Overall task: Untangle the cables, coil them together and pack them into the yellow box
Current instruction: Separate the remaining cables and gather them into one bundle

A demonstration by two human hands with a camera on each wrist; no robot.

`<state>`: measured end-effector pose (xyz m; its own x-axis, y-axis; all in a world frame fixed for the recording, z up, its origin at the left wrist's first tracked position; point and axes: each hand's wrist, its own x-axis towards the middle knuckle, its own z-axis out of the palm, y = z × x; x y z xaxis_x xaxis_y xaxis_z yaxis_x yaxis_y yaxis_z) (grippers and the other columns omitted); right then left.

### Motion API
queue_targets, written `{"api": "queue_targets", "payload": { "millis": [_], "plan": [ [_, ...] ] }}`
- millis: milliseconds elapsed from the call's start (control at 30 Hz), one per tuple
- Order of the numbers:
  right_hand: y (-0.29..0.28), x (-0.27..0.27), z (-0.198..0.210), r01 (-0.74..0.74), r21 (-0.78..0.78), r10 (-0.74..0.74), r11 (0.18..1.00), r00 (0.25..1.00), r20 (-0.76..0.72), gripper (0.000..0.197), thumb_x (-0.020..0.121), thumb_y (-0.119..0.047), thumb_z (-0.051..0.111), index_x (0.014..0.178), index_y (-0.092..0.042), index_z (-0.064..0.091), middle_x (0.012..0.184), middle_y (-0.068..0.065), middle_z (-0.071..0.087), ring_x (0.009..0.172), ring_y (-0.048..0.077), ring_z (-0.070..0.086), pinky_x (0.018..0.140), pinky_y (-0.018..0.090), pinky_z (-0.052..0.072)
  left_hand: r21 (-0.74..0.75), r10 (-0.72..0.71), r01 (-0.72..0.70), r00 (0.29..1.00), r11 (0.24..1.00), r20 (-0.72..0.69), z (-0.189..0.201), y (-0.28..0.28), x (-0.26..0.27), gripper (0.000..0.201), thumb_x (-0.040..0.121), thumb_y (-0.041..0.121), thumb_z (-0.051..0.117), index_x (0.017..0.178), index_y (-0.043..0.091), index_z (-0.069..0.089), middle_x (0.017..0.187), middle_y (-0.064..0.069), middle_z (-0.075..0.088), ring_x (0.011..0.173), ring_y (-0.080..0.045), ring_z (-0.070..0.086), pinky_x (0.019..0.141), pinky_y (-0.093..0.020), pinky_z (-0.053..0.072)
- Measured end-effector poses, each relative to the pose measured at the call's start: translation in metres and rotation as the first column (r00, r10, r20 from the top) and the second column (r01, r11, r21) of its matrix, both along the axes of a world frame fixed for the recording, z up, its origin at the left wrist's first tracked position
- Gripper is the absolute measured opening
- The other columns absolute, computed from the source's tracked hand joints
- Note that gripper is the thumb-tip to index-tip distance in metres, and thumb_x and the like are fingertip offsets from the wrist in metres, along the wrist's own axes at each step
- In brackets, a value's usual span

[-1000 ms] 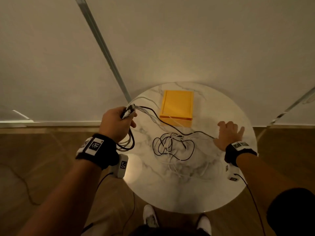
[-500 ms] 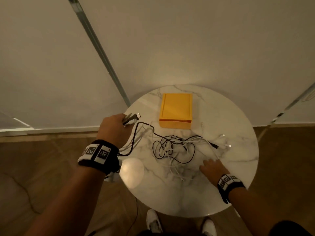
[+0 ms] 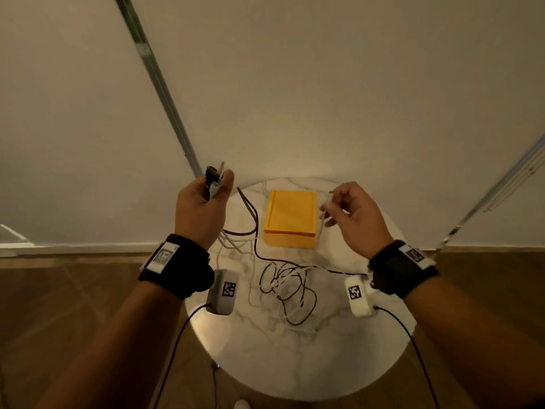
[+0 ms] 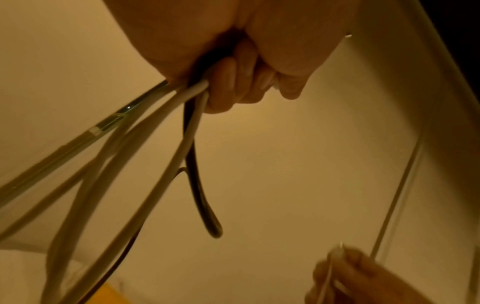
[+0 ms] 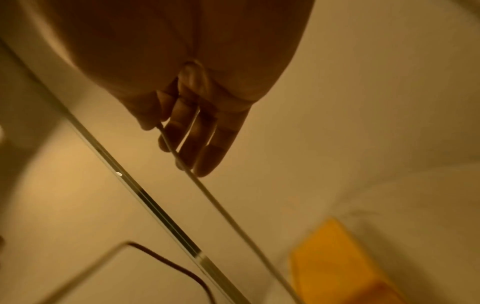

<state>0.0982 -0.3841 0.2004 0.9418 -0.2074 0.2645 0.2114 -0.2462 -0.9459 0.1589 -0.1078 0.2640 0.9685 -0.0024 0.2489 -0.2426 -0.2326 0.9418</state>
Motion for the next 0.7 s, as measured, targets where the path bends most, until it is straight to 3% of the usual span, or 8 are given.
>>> {"api": "queue_targets", "payload": {
  "millis": [67,133,200,400,467,533,633,700],
  "plan": [
    [0.005,0.013,0.042,-0.029,0.048,0.026,0.998,0.998,0.062,0.01,0.1,-0.002,0.056,0.099,-0.004,0.046,0.088,0.019,0.064,0.079,0.039,0.068,0.064,0.047,0.06,-0.011,-0.015,0.015,0.998,1.0,0.057,0.009,-0.008,-0.001,0.038,0.098,0.048,0.063,0.062,0.033,0.06,0.049,0.017,0.047,0.052,-0.007,0.041,0.057,-0.027,0.04],
    [0.009,0.021,0.082,-0.047,0.084,0.037,0.995,0.992,0.119,0.011,0.1,-0.001,0.055,0.1,-0.008,0.047,0.088,0.017,0.065,0.077,0.038,0.069,0.062,0.05,0.06,0.01,-0.016,0.015,0.994,1.0,0.11,0.016,-0.013,-0.001,0.034,0.102,0.036,0.061,0.069,0.031,0.06,0.052,0.022,0.053,0.055,0.002,0.048,0.061,-0.012,0.041],
    [0.012,0.026,0.118,-0.064,0.122,0.042,0.99,0.983,0.179,0.013,0.1,0.001,0.054,0.099,-0.01,0.046,0.087,0.016,0.065,0.076,0.037,0.07,0.06,0.049,0.061,0.016,-0.021,0.019,0.991,1.0,0.13,0.02,-0.015,-0.001,0.032,0.103,0.033,0.06,0.071,0.029,0.06,0.054,0.025,0.055,0.057,0.006,0.049,0.062,-0.008,0.039],
    [0.021,0.036,0.201,-0.092,0.18,0.023,0.979,0.934,0.356,0.012,0.101,-0.004,0.053,0.102,-0.008,0.042,0.089,0.021,0.063,0.079,0.04,0.072,0.062,0.052,0.061,-0.084,0.019,-0.011,0.996,0.996,0.088,0.031,-0.009,0.003,0.037,0.099,0.05,0.059,0.067,0.032,0.059,0.054,0.018,0.048,0.058,-0.005,0.044,0.064,-0.03,0.041],
    [0.019,0.04,0.223,-0.068,0.133,0.006,0.989,0.907,0.422,0.01,0.101,-0.007,0.053,0.105,-0.007,0.043,0.092,0.021,0.063,0.08,0.039,0.072,0.062,0.052,0.061,-0.154,-0.01,0.018,0.998,0.988,0.055,0.036,-0.008,0.003,0.046,0.093,0.065,0.057,0.06,0.033,0.052,0.057,0.011,0.039,0.056,-0.014,0.035,0.059,-0.037,0.032],
    [0.023,0.04,0.237,-0.07,0.047,0.04,0.996,0.886,0.461,0.011,0.1,-0.009,0.055,0.106,-0.007,0.046,0.091,0.02,0.063,0.075,0.038,0.072,0.058,0.051,0.061,-0.249,-0.034,0.039,0.999,0.968,0.025,0.043,-0.008,0.002,0.05,0.097,0.062,0.053,0.06,0.029,0.045,0.059,0.004,0.033,0.053,-0.015,0.027,0.055,-0.037,0.023],
    [0.048,0.037,0.232,-0.145,-0.086,0.167,0.986,0.894,0.416,0.014,0.095,-0.006,0.065,0.102,-0.005,0.053,0.085,0.017,0.063,0.066,0.038,0.07,0.049,0.046,0.058,-0.369,-0.063,0.059,0.998,0.928,0.003,0.061,-0.017,-0.002,0.056,0.107,0.048,0.044,0.056,0.026,0.054,0.063,-0.008,0.05,0.048,-0.013,0.026,0.049,-0.03,0.02],
    [0.068,0.037,0.216,-0.151,-0.174,0.207,0.973,0.905,0.371,0.016,0.09,-0.009,0.073,0.097,-0.002,0.06,0.081,0.008,0.066,0.065,0.032,0.07,0.05,0.042,0.058,-0.439,-0.117,0.098,0.993,0.893,-0.017,0.078,-0.025,-0.008,0.063,0.108,0.047,0.04,0.054,0.025,0.065,0.082,-0.018,0.059,0.053,-0.02,0.015,0.052,-0.036,0.012]
  ]
}}
